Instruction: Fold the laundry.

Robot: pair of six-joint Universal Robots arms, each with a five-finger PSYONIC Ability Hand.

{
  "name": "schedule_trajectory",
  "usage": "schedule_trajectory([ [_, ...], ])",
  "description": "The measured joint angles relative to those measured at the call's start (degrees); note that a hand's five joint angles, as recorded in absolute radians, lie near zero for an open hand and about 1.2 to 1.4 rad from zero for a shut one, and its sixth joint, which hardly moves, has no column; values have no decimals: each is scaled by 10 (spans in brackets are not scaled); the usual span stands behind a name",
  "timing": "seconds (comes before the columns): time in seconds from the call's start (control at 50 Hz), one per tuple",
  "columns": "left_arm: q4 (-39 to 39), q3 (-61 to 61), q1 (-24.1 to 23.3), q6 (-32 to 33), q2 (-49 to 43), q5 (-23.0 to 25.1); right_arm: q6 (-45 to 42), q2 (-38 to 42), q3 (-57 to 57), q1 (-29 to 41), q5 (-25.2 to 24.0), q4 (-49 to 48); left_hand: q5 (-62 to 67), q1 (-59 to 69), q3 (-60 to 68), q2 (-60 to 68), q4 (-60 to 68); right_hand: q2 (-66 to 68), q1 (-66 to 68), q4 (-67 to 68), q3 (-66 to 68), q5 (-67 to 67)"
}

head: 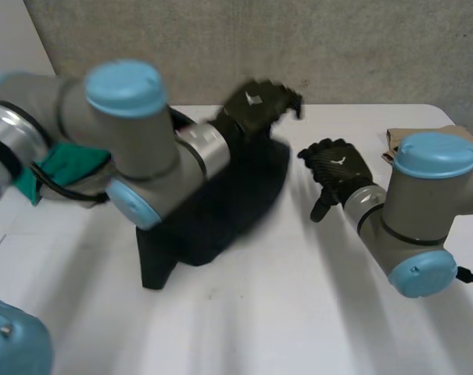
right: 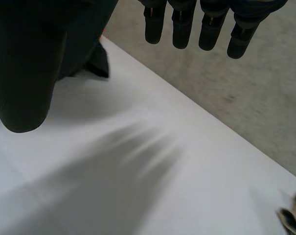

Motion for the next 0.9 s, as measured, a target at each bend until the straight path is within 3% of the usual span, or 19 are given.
schedule_trajectory([
  [0.02, -1, -2, -6, 3, -5, -4, 2, 0, -1, -4, 4, 0, 0, 0, 0, 0, 0, 0, 0, 0, 0, 0],
  [0.04, -2, -6, -16, 9, -13, -15, 6, 0, -3, -11, 10, -1, -141, -141, -144, -151, -146, 0, 0, 0, 0, 0],
  [0.06, -2, -7, -21, 13, -15, -25, 8, -1, -4, -16, 14, -1, -192, -180, -202, -199, -199, 0, 0, 0, 0, 0],
  [0.26, -11, -50, -22, 44, 70, -172, 5, -14, -10, -42, -1, -4, -202, -181, -214, -212, -216, 0, 0, 0, 0, 0],
  [0.36, -41, -133, -2, 58, 146, -248, -66, -29, -3, -40, -79, 16, -202, -181, -214, -212, -216, 0, 0, 0, 0, 0],
  [0.44, -83, -252, 17, 65, 223, -295, -193, -41, 16, -34, -169, 64, -153, -110, -162, -156, -154, 0, 0, 0, 0, 0],
  [0.52, -113, -366, 38, 66, 284, -295, -323, -39, 31, -28, -219, 116, -113, -73, -121, -118, -113, 0, 0, 0, 0, 0],
  [0.62, -130, -483, 71, 65, 328, -250, -447, -19, 34, -20, -226, 146, -56, -20, -65, -64, -57, 1, 0, 1, 1, 1],
  [0.76, -112, -568, 111, 68, 324, -188, -546, 23, 13, -12, -212, 123, -136, -90, -132, -131, -132, 1, 0, 1, 2, 2],
  [0.9, -69, -548, 119, 77, 262, -188, -590, 64, -25, -4, -203, 71, -169, -116, -165, -162, -162, 1, 0, 1, 1, 2],
])
